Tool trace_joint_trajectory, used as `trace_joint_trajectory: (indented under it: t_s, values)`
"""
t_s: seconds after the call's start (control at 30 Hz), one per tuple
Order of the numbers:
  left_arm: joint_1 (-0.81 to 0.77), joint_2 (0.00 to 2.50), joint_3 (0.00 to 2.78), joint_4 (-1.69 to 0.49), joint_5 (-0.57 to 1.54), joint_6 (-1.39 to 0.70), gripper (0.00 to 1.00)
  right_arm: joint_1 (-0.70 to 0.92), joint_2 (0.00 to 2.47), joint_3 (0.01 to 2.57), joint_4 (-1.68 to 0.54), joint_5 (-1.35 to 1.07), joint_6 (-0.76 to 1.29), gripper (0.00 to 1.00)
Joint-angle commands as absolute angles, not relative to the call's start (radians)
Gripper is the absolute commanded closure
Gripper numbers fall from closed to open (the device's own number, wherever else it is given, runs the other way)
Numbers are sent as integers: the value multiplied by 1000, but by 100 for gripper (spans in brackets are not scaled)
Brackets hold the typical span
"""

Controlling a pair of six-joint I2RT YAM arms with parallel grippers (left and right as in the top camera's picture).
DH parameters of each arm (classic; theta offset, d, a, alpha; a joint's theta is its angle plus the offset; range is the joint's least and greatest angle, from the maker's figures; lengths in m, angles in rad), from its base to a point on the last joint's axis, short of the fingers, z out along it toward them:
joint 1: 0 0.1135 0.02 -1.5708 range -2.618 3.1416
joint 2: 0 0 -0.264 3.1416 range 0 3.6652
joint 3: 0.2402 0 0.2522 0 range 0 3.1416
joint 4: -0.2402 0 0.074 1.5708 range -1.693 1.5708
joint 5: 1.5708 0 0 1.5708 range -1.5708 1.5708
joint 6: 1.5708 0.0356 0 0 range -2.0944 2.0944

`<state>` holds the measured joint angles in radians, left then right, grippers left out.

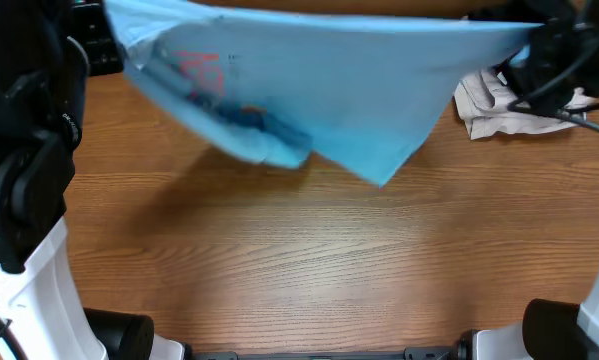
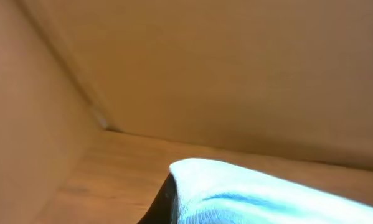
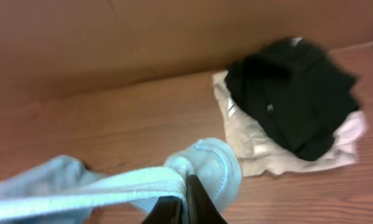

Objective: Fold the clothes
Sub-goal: 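Raise the T-shirt with both grippers and stretch it across the table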

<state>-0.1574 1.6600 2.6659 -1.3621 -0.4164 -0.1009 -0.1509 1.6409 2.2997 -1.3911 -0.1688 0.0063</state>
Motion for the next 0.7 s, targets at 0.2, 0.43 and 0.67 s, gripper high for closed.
trace_joint_trajectory:
  t_s: [0.2,0.43,0.67]
  values:
    - [-118,1643,2675,-1285,-571,-89,96,-241,1598,2700,-1535,-149,-4,96]
    - [-110,1552,2675,-1272,-569,-74,96,-243,1547,2796,-1573,-137,-5,96]
    - [-110,1525,2670,-1313,-570,-68,96,-242,1557,2793,-1613,-134,-5,96]
